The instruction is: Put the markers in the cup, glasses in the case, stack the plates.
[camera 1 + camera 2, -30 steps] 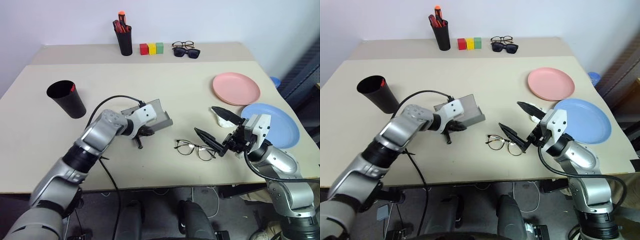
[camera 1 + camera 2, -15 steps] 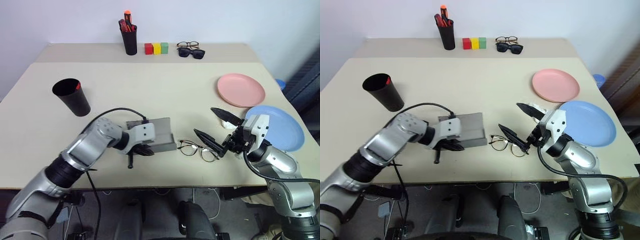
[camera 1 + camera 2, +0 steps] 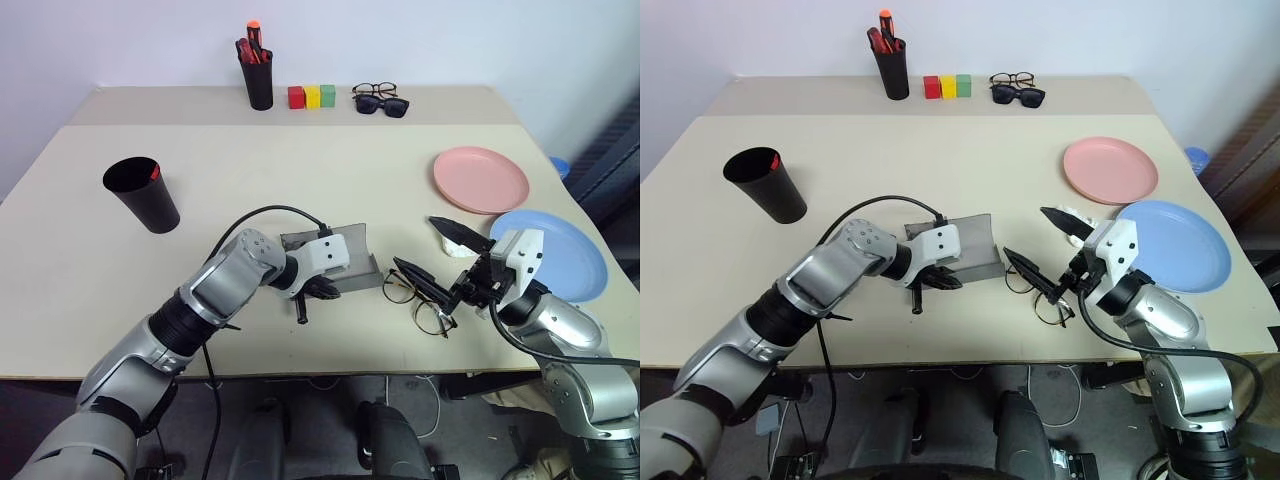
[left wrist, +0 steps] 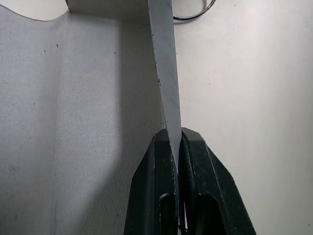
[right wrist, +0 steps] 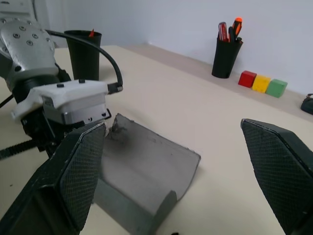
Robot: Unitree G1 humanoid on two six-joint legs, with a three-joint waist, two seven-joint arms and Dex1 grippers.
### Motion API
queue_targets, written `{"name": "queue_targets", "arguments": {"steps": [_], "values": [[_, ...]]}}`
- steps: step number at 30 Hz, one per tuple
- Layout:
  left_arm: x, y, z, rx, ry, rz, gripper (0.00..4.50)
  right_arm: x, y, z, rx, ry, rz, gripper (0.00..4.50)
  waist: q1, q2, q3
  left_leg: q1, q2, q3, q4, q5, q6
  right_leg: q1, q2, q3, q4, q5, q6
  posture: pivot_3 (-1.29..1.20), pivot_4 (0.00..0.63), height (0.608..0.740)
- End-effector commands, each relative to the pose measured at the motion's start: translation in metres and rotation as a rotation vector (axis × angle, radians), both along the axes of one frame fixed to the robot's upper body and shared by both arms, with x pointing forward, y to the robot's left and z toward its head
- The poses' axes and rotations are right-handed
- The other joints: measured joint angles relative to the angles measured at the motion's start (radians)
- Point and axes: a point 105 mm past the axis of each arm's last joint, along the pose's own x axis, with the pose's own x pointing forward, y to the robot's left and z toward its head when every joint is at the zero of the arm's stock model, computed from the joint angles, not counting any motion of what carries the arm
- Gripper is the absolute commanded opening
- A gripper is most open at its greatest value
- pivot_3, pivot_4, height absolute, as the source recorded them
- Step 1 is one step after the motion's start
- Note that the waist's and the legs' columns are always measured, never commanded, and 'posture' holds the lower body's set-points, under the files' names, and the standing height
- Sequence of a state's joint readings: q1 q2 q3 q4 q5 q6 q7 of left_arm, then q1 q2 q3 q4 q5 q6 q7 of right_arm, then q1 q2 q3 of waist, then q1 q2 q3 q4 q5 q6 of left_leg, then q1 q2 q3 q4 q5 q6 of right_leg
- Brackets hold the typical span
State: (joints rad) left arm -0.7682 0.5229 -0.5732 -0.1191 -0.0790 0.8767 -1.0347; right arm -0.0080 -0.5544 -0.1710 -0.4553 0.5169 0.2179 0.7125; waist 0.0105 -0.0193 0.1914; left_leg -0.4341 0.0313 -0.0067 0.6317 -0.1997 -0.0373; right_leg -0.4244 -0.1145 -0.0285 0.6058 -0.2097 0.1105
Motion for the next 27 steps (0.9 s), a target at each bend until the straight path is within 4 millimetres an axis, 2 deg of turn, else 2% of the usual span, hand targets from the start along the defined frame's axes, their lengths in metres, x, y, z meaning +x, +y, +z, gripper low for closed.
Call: {"name": "queue_targets", "arguments": {"steps": [1,4,15,20,27], "values": [[0.003,0.014,0.005,0.013,-0.027,0.007,0.04,-0.007,-0.001,0.008,-0.007,-0.015,0.009,4.50,0.000,0.000,0.000,0.000,0.000,0.000,0.000,0.000,0.000,0.000,0.000,0.000,0.000,0.000,0.000,0.00,0.150,0.740],[0.004,0.014,0.004,0.018,-0.039,-0.005,0.04,-0.007,-0.004,0.004,-0.003,0.012,-0.001,4.50,0.002,0.000,0.000,0.000,0.000,0.000,0.000,0.000,0.000,0.000,0.000,0.000,0.000,0.000,0.000,0.00,0.150,0.740],[0.011,-0.003,0.006,-0.057,-0.073,-0.062,0.04,-0.013,-0.013,-0.004,-0.031,0.026,-0.031,4.50,0.004,0.001,-0.001,0.000,0.000,0.000,0.001,0.000,0.000,0.001,0.000,0.000,-0.001,0.000,0.000,0.00,0.150,0.740],[0.018,0.000,0.009,-0.090,-0.089,-0.066,0.04,-0.027,-0.029,-0.014,-0.083,0.066,-0.052,4.50,0.008,0.002,-0.001,0.000,-0.001,0.000,0.001,0.000,0.000,0.001,0.000,0.000,-0.001,0.000,0.000,0.00,0.150,0.740],[0.020,0.003,0.012,-0.114,-0.103,-0.090,0.04,-0.061,-0.055,-0.020,-0.124,0.146,-0.107,4.50,0.003,0.002,-0.001,0.000,0.000,0.000,0.001,0.000,0.000,0.001,0.000,0.000,-0.001,0.000,0.000,0.00,0.150,0.740]]}}
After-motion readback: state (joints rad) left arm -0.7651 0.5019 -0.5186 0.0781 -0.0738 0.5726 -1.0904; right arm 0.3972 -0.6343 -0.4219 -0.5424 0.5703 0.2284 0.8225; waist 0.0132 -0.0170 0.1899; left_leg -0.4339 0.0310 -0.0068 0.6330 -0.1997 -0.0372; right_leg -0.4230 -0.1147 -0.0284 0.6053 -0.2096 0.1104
